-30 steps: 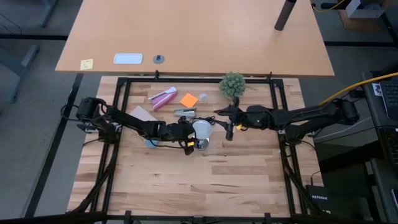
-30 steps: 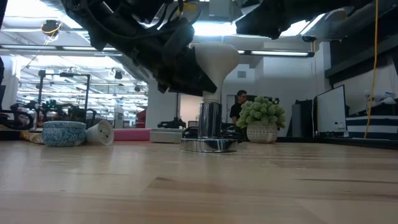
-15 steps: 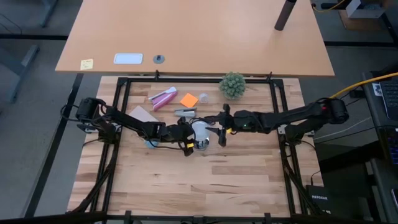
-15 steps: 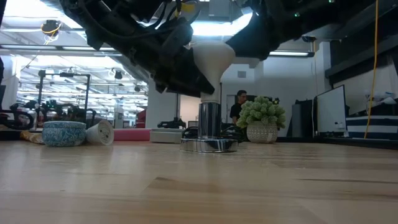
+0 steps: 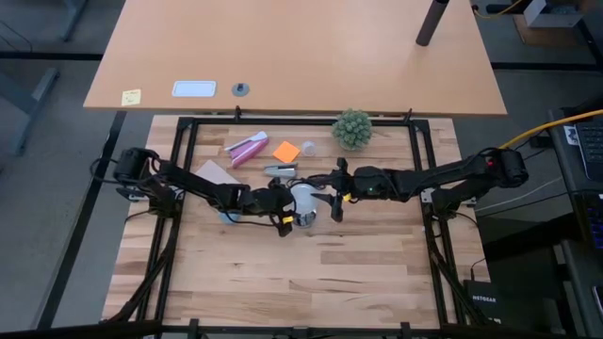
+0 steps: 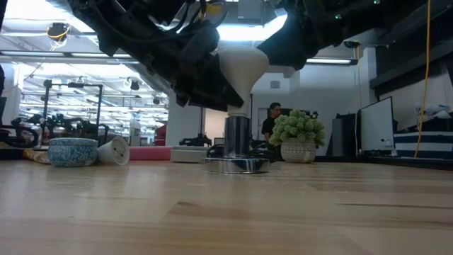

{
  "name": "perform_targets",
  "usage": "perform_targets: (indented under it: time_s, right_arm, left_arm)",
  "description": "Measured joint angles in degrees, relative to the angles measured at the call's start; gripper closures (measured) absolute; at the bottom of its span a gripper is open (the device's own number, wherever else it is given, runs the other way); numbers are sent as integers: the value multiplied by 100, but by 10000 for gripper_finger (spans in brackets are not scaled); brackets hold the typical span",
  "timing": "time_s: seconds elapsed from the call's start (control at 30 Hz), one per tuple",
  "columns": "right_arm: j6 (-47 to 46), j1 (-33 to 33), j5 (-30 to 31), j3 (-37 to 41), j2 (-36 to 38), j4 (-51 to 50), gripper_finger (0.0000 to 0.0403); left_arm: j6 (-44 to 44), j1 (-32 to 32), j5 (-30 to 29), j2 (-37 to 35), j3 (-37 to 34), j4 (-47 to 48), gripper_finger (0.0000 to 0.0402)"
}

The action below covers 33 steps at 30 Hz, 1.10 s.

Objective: Screw lightbulb
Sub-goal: Insert the lightbulb on the lamp

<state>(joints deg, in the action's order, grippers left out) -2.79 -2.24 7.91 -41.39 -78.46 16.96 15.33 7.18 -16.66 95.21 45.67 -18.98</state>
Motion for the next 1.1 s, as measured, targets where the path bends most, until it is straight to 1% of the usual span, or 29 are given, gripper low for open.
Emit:
perform_targets:
  time_s: [0.17,0.6,0.8,1.0,1.1]
  right_arm:
    - [0,0,-1,2,0,-60,224]
    - [4,-2,-4,13,-13,39,224]
    - [9,-2,-252,15,-163,417,224]
    - [-6,-2,-313,2,-507,892,224]
    - [-50,2,-341,1,-533,937,224]
  left_arm:
    - [-30,2,7,-162,-11,223,247]
    - [144,7,-47,-185,7,402,247]
    - [103,9,-41,-185,5,363,247]
    - [101,7,-69,-139,3,354,247]
    - [115,9,-85,-114,4,344,247]
